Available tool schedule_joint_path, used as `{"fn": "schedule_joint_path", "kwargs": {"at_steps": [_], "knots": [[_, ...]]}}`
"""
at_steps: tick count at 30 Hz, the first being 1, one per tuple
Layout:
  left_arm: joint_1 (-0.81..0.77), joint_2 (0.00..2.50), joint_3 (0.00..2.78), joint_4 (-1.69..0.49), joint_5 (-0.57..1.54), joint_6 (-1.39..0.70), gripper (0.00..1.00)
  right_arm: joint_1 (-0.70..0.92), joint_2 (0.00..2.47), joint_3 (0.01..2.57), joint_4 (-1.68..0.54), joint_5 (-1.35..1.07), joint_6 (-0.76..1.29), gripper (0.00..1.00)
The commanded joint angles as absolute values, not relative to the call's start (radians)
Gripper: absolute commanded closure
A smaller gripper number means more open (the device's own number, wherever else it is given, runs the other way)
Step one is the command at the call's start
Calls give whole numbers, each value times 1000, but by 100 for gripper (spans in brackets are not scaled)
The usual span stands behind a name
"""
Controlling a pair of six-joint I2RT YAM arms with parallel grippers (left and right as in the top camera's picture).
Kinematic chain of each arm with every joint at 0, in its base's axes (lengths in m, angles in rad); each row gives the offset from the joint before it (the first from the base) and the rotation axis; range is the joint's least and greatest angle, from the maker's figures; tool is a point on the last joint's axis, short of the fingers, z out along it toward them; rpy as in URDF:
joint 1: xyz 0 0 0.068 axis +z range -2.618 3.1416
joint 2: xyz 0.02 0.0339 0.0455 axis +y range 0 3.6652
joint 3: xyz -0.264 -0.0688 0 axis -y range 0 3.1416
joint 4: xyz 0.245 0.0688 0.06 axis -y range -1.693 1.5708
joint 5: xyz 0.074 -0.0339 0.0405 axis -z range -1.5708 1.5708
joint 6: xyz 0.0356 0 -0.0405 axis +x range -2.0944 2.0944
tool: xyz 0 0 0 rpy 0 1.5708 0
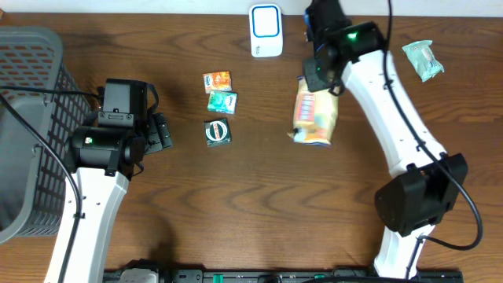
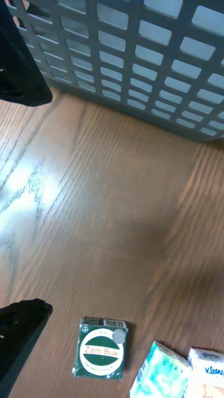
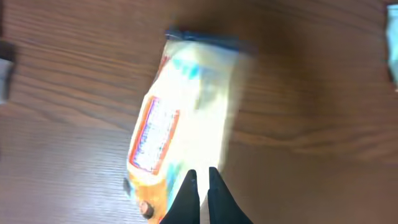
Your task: Scan the item barcode
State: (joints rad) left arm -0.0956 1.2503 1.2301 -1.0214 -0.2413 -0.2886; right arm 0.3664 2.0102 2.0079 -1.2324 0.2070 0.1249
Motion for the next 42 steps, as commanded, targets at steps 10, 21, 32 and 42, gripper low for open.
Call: {"fn": "schedule_joint_path", "kwargs": {"at_steps": [10, 21, 32, 42], "knots": [[-97, 1254, 1246, -1024, -244, -294, 2, 507, 2016, 1855, -1105, 278, 206, 36], [-97, 1254, 1246, -1024, -244, -294, 2, 280, 2016, 1835, -1205, 28, 199, 1], [-97, 1254, 1246, -1024, -244, -294, 2, -9, 2016, 1544, -918, -409, 148, 1], [-97, 1254, 1246, -1024, -244, -294, 2, -34, 2016, 1359, -676, -538, 153, 1]]}}
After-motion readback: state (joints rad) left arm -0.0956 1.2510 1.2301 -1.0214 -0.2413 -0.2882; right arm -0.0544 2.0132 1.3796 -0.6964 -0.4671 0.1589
